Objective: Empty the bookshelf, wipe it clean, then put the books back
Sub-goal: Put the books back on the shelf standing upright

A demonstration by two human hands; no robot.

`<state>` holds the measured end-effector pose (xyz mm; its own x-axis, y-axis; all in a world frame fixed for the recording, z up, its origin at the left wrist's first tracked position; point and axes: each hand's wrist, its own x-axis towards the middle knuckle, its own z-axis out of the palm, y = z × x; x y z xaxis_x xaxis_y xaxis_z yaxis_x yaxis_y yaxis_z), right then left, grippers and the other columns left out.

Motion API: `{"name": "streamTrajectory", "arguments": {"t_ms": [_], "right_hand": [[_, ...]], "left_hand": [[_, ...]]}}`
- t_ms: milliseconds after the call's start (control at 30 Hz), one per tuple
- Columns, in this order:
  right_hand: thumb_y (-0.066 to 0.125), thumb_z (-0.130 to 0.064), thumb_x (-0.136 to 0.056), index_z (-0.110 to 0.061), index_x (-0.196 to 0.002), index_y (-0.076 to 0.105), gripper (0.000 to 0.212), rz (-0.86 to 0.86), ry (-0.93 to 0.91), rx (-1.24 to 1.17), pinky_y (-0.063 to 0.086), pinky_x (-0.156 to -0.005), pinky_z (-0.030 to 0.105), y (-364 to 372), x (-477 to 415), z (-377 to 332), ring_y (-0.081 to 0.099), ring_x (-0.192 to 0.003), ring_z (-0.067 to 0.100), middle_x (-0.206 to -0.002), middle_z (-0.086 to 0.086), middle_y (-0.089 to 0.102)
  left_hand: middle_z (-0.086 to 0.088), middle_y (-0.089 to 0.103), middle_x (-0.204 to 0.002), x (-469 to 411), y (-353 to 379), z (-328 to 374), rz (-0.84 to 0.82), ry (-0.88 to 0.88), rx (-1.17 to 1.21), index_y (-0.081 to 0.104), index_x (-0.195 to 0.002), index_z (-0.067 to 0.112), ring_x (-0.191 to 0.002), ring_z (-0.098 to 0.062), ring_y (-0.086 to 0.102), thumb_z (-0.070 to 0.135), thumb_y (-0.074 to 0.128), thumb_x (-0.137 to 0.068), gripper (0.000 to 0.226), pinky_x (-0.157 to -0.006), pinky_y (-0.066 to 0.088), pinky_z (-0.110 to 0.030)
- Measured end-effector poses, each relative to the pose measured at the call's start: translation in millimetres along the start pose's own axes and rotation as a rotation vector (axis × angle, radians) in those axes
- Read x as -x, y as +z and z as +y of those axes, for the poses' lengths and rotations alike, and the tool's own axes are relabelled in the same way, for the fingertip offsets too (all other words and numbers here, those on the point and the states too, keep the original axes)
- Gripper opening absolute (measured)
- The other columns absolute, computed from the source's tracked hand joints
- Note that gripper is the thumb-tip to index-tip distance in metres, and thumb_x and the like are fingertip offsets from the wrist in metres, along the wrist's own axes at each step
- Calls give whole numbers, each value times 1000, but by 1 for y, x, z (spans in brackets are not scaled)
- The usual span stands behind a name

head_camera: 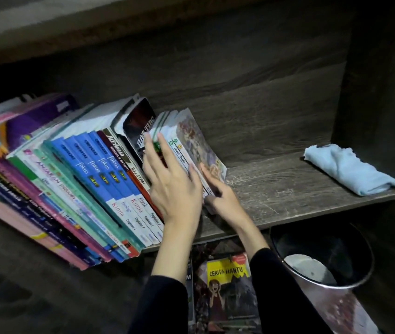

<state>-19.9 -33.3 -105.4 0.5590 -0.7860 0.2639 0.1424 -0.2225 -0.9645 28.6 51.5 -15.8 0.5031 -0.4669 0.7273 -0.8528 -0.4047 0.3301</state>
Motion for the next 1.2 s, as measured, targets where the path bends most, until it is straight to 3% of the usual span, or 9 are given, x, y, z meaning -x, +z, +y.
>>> {"name": "streamTrajectory", "arguments": {"t_ms": [100,300,633,933,1000,1033,1067,1133,1200], "right_hand": [[53,-9,-63,-56,-128,45,80,-16,32,-12,36,-91,12,-2,-2,3,34,-135,5,-149,-15,37],[64,-43,-45,-33,-148,27,110,-4,171,111,27,-115,36,-9,-1,15,30,-138,9,-154,-12,26],[80,-18,-66,-42,-149,13,110,-39,180,267,20,-117,48,-10,-2,20,16,-145,18,-159,-10,12],[77,-10,-71,-27,-153,12,105,5,153,243,21,-118,43,5,-1,17,17,-145,17,-159,-7,15],[76,-12,-75,-27,-153,11,103,-15,160,235,20,-118,43,8,0,15,18,-144,17,-159,-7,15],[76,-12,-75,-29,-153,12,102,-19,164,220,21,-118,44,8,0,15,19,-144,17,-158,-8,16],[77,-14,-74,-31,-152,13,102,-20,173,195,22,-117,45,7,0,16,22,-143,18,-157,-8,19],[81,-14,-70,-34,-150,18,104,-14,196,132,24,-117,43,3,1,16,27,-141,17,-155,-9,24],[86,-13,-64,-34,-149,24,107,5,214,95,26,-116,41,-1,1,15,34,-138,17,-152,-6,32]], "left_hand": [[-13,-6,-158,-11,-11,12,-201,-56,-140,0,-150,2,-139,-30,14,21,57,-86,87,-94,44,-36],[-10,-2,-158,-22,-28,12,-325,-74,-256,-4,-149,5,-144,-26,0,18,56,-89,86,-112,16,-37],[-2,27,-154,-32,-41,-3,-251,47,-246,24,-148,10,-135,-23,27,14,44,-96,55,-98,38,-40],[-4,19,-157,-28,-36,-2,-218,114,7,19,-150,7,-145,-16,14,7,37,-95,57,-111,-1,-17],[-3,28,-154,-31,-38,-10,-226,98,180,27,-148,10,-141,-15,26,3,37,-96,53,-114,8,-20],[-2,35,-150,-33,-39,-15,-229,77,299,34,-146,13,-132,-13,42,3,38,-97,50,-113,24,-24],[1,42,-146,-33,-41,-21,-218,61,408,41,-142,17,-110,-6,59,5,40,-98,46,-99,44,-22],[4,54,-134,-30,-44,-29,-116,83,541,53,-133,20,-64,4,57,8,47,-97,38,-61,49,-8],[-2,66,-118,-26,-43,-38,122,214,464,64,-119,12,-74,-3,63,6,57,-92,29,-69,53,-16]]}}
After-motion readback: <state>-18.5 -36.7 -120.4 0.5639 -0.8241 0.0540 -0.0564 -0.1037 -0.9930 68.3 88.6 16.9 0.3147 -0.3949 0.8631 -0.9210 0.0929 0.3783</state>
